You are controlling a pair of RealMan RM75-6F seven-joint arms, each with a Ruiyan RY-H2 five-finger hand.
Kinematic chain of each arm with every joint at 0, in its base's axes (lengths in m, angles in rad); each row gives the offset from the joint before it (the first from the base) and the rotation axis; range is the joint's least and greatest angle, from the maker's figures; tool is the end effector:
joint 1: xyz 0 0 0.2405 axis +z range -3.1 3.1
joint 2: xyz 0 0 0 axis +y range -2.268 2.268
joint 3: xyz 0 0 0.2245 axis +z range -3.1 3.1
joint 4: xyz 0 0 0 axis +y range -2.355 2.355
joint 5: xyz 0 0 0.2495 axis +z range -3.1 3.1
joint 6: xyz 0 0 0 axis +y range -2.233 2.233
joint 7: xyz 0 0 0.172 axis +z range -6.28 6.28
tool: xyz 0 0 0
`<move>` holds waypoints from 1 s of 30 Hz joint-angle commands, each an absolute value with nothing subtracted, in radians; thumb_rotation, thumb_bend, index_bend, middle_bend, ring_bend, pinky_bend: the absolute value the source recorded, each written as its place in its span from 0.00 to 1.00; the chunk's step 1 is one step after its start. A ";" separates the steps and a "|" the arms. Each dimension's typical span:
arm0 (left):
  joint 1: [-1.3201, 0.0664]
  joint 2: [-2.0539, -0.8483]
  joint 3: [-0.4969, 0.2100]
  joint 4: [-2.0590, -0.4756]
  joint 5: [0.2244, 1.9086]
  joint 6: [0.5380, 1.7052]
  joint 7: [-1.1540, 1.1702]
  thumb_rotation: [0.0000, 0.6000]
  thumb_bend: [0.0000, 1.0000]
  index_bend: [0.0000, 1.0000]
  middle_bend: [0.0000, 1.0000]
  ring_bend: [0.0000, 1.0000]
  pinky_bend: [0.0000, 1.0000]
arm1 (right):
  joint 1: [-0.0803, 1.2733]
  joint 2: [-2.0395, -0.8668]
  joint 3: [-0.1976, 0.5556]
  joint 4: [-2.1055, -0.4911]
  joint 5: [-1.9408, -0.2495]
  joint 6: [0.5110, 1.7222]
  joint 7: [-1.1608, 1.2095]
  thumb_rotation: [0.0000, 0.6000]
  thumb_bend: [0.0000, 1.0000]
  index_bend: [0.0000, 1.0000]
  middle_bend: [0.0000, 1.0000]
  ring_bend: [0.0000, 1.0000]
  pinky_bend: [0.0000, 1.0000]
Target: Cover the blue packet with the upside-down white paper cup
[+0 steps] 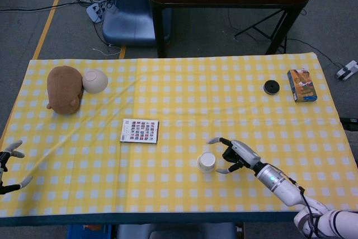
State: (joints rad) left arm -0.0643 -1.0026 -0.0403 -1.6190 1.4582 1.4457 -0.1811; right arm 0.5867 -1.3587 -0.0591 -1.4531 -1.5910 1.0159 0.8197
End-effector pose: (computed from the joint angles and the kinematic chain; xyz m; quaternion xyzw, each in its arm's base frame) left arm -0.3244 0.2016 0.1416 -0.5655 -0.4358 -0.3856 0.5845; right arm -0.2039 -0.2867 -0.0428 0.6120 -0.6337 0.4394 0.1756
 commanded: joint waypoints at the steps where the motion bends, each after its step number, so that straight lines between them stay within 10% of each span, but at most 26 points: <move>1: -0.067 -1.007 -0.037 -1.622 1.465 1.444 -0.169 1.00 0.13 0.17 0.39 0.30 0.50 | 0.463 -1.274 -0.038 -1.589 -1.534 1.202 0.256 1.00 0.00 0.27 0.85 0.82 0.91; 15: -0.086 -1.066 -0.027 -1.596 1.510 1.449 -0.070 1.00 0.13 0.19 0.39 0.30 0.50 | 0.234 -1.230 -0.002 -1.621 -1.575 1.602 -0.195 1.00 0.00 0.43 0.62 0.55 0.65; 30: -0.095 -1.109 -0.039 -1.551 1.509 1.462 -0.075 1.00 0.13 0.22 0.39 0.30 0.51 | 0.140 -1.191 0.049 -1.538 -1.521 1.667 -0.065 1.00 0.00 0.44 0.58 0.51 0.59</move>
